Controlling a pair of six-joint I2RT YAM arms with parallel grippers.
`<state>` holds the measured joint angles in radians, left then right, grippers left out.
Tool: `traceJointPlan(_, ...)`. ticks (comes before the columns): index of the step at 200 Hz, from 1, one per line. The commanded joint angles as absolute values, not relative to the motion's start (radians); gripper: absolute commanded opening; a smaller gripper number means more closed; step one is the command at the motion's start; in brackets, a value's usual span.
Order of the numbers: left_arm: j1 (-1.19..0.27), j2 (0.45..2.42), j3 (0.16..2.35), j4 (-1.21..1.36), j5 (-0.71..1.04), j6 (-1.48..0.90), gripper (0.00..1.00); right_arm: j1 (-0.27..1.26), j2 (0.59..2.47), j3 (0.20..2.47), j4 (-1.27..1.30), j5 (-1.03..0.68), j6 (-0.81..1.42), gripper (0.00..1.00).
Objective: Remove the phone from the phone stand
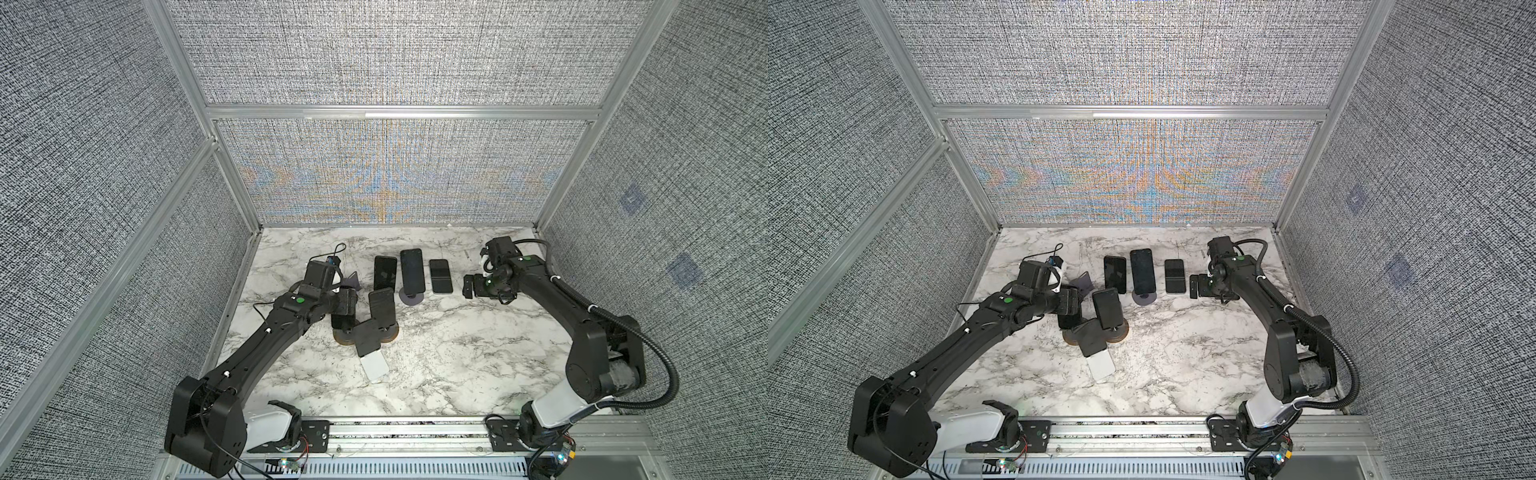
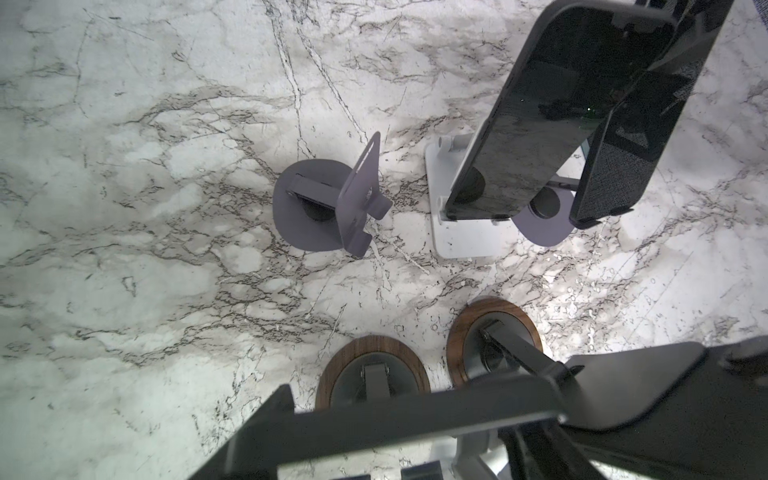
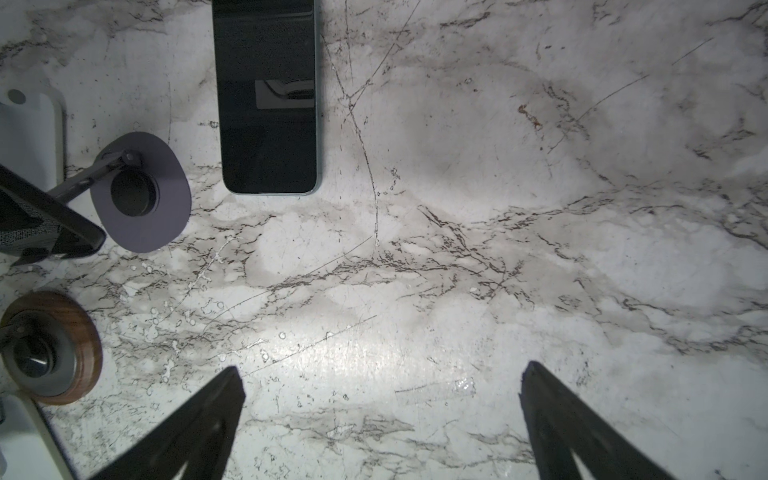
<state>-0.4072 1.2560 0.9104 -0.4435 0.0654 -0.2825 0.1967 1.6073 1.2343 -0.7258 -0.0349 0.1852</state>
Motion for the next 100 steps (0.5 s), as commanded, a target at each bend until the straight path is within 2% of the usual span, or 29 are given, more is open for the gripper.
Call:
traceJointPlan(1, -0.409, 1.253, 0.914, -0.444, 0.057, -0.296, 0.71, 0.197, 1.610, 1.229, -0.712, -0.036, 0.183, 0.99)
traceJointPlan(40, -0.409, 1.249, 0.924, -0.462, 0.043, -0.303, 0.67, 0.198, 1.622, 1.221, -0.703, -0.042, 0.182, 0.99)
traceJointPlan(100, -0.410, 1.223, 0.974, -0.509, 0.018, -0.295, 0.65, 0.199, 1.612, 1.218, -0.698, -0.058, 0.177, 0.99)
